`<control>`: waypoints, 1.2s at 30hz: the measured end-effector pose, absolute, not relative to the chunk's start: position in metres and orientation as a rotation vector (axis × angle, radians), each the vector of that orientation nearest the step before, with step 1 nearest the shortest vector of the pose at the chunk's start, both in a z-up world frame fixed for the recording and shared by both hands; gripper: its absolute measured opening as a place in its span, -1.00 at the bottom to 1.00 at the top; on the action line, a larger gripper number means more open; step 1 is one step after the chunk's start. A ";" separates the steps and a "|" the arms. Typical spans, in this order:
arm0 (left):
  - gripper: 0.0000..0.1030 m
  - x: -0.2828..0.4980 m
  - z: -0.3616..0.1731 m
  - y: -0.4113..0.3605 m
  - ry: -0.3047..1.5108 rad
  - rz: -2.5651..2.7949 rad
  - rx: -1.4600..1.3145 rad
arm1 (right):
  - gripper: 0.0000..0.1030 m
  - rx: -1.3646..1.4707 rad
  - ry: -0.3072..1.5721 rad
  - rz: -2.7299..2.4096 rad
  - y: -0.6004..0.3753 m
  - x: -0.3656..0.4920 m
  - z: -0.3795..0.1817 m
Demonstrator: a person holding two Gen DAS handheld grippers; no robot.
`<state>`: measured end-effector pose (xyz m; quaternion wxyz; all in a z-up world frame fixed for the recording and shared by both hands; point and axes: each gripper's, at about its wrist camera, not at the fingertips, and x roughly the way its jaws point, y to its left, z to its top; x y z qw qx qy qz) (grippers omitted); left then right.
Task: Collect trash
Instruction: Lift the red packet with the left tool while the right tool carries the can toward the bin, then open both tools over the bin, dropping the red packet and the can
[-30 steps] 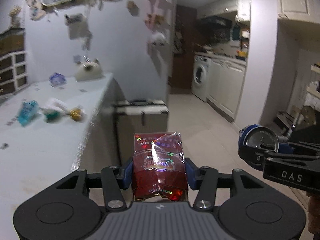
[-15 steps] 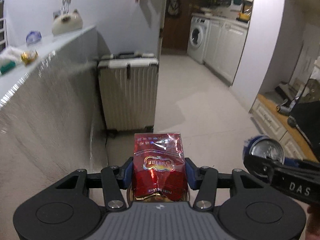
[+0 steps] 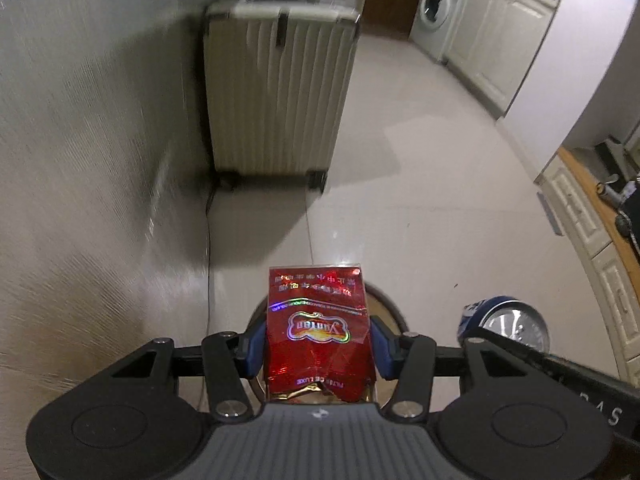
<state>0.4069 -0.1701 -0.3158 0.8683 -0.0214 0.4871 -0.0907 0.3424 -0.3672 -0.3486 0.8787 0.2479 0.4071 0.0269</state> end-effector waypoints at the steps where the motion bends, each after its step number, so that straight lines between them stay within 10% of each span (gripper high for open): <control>1: 0.01 0.413 -0.327 -0.170 1.037 -0.185 -0.046 | 0.04 0.537 0.859 0.060 -0.367 0.348 -0.362; 18: 0.01 0.460 -0.448 -0.149 1.247 -0.116 -0.058 | 0.08 0.846 1.079 0.071 -0.353 0.420 -0.493; 21: 0.01 0.467 -0.459 -0.146 1.267 -0.116 -0.078 | 0.42 0.921 1.158 0.012 -0.357 0.426 -0.511; 36: 0.03 0.465 -0.470 -0.151 1.252 -0.173 -0.077 | 0.50 0.816 1.216 -0.058 -0.367 0.424 -0.515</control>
